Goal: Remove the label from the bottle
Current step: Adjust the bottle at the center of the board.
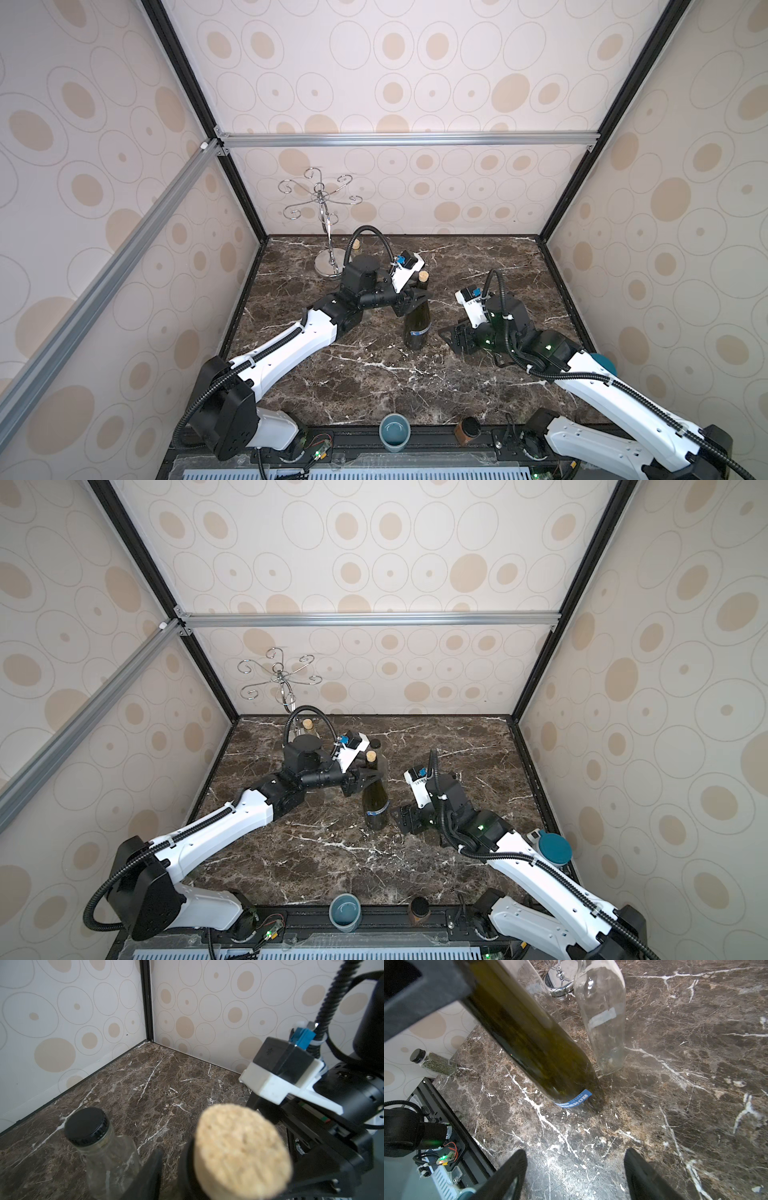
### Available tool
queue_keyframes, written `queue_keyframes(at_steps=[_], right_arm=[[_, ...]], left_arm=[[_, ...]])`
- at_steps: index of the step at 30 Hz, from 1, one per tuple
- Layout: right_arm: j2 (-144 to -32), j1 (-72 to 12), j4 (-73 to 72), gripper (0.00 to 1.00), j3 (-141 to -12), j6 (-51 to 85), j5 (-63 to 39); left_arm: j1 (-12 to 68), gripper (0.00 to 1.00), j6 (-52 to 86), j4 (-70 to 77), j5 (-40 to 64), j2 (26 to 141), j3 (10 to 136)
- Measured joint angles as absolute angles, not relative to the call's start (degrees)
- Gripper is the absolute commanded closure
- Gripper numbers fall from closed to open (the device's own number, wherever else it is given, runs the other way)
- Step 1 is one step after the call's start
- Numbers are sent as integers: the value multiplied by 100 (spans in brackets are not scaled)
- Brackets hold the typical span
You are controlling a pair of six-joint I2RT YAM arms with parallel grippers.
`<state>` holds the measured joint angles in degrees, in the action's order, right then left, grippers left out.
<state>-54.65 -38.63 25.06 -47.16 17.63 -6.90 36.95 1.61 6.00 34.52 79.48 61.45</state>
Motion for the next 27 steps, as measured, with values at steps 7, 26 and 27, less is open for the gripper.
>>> queue_keyframes(at_steps=[7, 26, 27], right_arm=[[-5465, -3868, 2434, 21, -4718, 1774, -646], [-5760, -4110, 2200, 21, -4779, 1706, -508], [-5760, -4110, 2171, 21, -4779, 1706, -515]], left_arm=[[3680, 72, 143, 648, 3212, 7924, 6145], [4073, 89, 692, -445, 843, 7456, 6372], [4136, 90, 703, -565, 663, 7456, 6440]])
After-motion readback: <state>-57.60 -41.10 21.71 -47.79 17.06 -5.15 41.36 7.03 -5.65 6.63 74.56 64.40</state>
